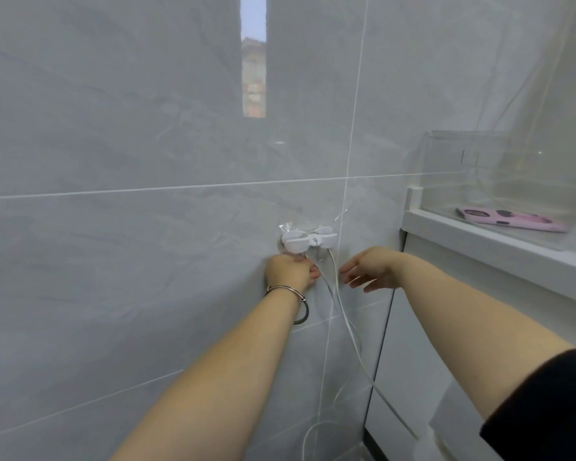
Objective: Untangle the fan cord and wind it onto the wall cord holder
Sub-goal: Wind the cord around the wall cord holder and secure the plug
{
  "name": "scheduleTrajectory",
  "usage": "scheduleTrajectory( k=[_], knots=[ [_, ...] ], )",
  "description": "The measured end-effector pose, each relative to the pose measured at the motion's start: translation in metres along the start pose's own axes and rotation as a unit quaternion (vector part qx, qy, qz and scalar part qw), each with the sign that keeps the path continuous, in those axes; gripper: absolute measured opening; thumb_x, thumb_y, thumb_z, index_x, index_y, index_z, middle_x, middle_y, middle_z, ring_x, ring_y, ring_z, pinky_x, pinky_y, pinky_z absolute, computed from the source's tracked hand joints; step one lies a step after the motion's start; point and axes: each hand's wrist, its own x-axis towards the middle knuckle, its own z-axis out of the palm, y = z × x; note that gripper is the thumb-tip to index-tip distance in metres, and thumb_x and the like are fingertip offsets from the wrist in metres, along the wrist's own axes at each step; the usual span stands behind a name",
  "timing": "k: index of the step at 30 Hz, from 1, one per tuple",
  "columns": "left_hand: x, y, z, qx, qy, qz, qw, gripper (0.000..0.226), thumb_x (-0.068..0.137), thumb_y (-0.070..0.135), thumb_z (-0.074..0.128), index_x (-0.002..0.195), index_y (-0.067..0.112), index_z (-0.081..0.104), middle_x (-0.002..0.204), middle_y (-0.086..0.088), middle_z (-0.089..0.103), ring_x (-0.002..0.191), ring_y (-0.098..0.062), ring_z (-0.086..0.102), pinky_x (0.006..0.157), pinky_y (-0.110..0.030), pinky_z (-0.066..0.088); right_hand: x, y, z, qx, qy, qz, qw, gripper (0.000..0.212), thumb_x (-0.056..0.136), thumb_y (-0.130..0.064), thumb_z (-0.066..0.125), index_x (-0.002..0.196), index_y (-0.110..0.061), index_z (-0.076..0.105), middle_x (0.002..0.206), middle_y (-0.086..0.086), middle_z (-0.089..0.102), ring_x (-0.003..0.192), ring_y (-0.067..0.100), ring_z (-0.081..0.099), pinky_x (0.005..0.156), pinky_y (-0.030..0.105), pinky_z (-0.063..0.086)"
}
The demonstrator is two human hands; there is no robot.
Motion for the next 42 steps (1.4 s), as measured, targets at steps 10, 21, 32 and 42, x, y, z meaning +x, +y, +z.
scheduleTrajectory(
  k=[10, 21, 32, 42],
  knots=[
    [-0.013, 0.006, 0.004, -0.175, -0.061, -0.073, 0.98, 0.033, 0.095, -0.003, 0.036, 0.127, -0.007, 0.046, 0.13, -0.025, 0.054, 0.122, -0.032, 0.054, 0.091, -0.031, 0.045, -0.005, -0.004, 0.017, -0.083, -0.083, 0.016, 0.993, 0.028, 0.096, -0.009, 0.039, 0.106, -0.007, 0.066, 0.111, 0.007, 0.067, 0.108, 0.018, 0.058, 0.111, 0.045, 0.023],
    [-0.027, 0.031, -0.023, -0.121, -0.082, -0.078, 0.986, 0.04, 0.092, -0.002, 0.031, 0.13, -0.003, 0.044, 0.131, -0.017, 0.056, 0.12, -0.03, 0.056, 0.079, -0.029, 0.05, -0.004, -0.046, -0.016, -0.152, 0.324, -0.099, 0.929, 0.022, 0.083, -0.013, 0.062, 0.091, 0.006, 0.068, 0.09, 0.019, 0.069, 0.085, 0.034, 0.064, 0.066, 0.027, 0.041],
    [-0.036, 0.049, -0.047, 0.167, -0.032, -0.015, 0.985, 0.023, 0.091, 0.007, 0.047, 0.068, 0.011, 0.048, 0.037, 0.0, 0.053, 0.024, -0.008, 0.048, 0.041, -0.016, 0.037, -0.045, -0.089, -0.023, 0.079, 0.191, -0.06, 0.977, 0.032, 0.093, -0.022, 0.051, 0.064, -0.007, 0.052, 0.045, 0.002, 0.046, 0.037, 0.014, 0.039, 0.047, 0.021, 0.03],
    [-0.07, 0.043, -0.009, 0.165, -0.228, -0.011, 0.96, 0.036, 0.09, 0.004, 0.049, 0.123, 0.016, 0.056, 0.113, 0.0, 0.06, 0.1, -0.011, 0.057, 0.088, -0.029, 0.045, -0.068, -0.093, -0.031, 0.278, 0.04, 0.015, 0.96, 0.026, 0.097, -0.018, 0.04, 0.077, -0.009, 0.053, 0.05, 0.004, 0.065, 0.053, 0.012, 0.055, 0.05, 0.026, 0.047]
  ],
)
